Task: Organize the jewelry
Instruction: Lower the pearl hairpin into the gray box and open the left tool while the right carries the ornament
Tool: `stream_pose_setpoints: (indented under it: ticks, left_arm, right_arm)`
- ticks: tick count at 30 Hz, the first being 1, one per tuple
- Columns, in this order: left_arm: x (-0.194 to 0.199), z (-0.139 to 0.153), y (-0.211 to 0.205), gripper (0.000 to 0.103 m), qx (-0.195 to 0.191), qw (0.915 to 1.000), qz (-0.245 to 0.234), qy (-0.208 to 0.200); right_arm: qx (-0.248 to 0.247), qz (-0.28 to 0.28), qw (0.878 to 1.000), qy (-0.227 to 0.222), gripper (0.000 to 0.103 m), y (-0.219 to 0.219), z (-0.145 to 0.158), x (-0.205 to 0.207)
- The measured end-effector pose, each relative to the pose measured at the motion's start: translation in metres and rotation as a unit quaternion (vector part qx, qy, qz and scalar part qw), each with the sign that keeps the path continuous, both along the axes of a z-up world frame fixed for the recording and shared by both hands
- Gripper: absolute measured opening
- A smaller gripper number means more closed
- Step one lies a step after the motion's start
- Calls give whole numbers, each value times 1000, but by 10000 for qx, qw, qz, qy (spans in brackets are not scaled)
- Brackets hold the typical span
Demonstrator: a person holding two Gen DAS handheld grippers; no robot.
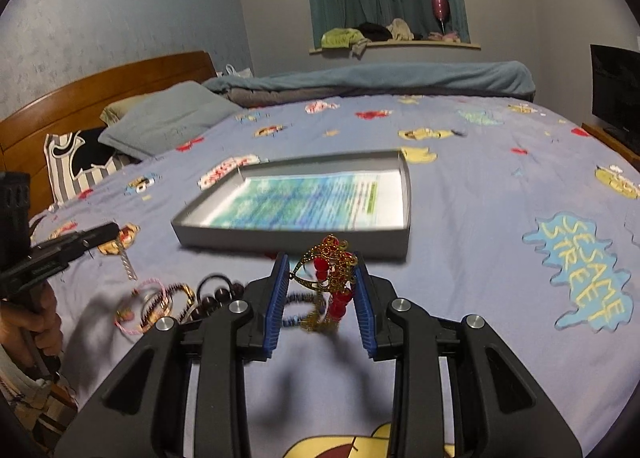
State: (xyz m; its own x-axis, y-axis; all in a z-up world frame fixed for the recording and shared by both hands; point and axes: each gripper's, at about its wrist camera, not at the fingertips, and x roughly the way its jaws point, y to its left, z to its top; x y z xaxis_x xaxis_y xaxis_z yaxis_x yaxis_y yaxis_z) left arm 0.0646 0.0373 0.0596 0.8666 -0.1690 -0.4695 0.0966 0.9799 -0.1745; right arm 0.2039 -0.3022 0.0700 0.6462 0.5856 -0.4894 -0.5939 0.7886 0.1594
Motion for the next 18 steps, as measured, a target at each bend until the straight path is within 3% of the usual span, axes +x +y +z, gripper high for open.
stream_pose_setpoints:
  ticks: [18]
  left_arm:
    - [67,30,3,6,107,9999,-50,-58]
  right_arm:
    - [24,180,9990,-420,31,37,53,50]
